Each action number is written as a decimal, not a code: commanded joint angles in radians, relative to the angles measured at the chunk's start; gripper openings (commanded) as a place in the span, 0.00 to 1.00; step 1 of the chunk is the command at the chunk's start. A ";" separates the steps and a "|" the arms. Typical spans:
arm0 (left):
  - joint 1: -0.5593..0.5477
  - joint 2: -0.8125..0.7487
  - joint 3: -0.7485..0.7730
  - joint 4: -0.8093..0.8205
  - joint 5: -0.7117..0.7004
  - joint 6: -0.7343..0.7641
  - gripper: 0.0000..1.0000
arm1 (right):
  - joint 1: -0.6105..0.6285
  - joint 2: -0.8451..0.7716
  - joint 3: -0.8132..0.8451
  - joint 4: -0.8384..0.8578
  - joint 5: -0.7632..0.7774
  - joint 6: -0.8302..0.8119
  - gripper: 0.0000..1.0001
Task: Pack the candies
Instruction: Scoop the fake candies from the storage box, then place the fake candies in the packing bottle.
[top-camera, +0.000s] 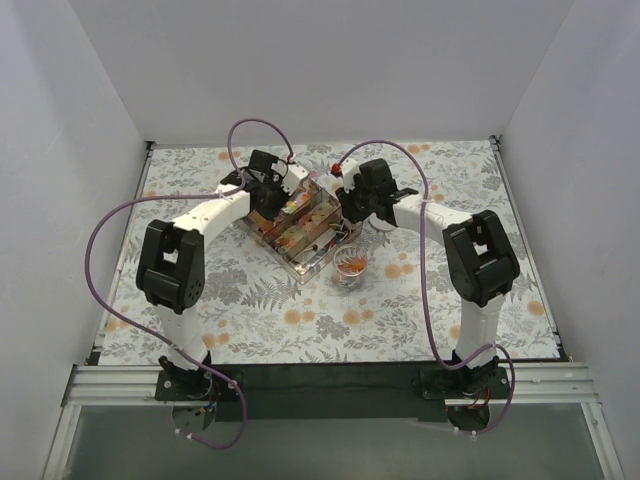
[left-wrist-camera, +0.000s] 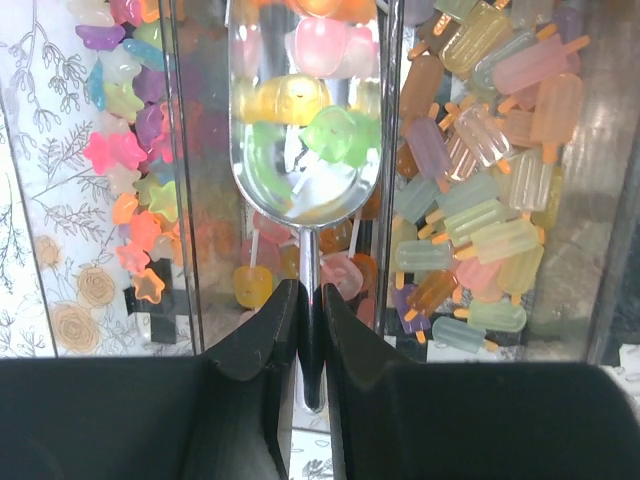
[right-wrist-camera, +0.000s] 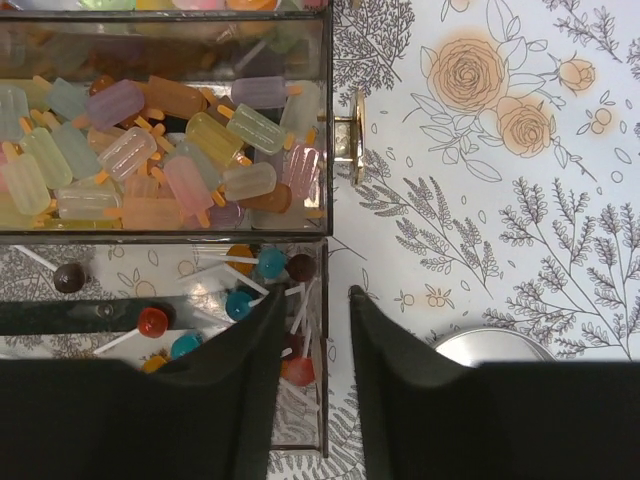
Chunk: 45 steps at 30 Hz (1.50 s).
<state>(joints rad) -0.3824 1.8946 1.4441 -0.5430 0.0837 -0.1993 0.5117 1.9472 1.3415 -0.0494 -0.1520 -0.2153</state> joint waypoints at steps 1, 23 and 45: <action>-0.010 -0.112 -0.051 0.046 0.100 -0.008 0.00 | 0.004 -0.088 -0.013 0.029 0.012 -0.004 0.42; 0.019 -0.265 -0.195 0.198 0.222 -0.072 0.00 | 0.004 -0.295 -0.084 -0.021 0.009 0.033 0.65; -0.021 -0.531 -0.156 -0.103 0.303 0.024 0.00 | 0.004 -0.692 -0.337 -0.110 0.147 0.175 0.71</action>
<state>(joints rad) -0.3721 1.4517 1.2507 -0.5636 0.3439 -0.2157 0.5125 1.3289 1.0363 -0.1379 -0.0525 -0.0807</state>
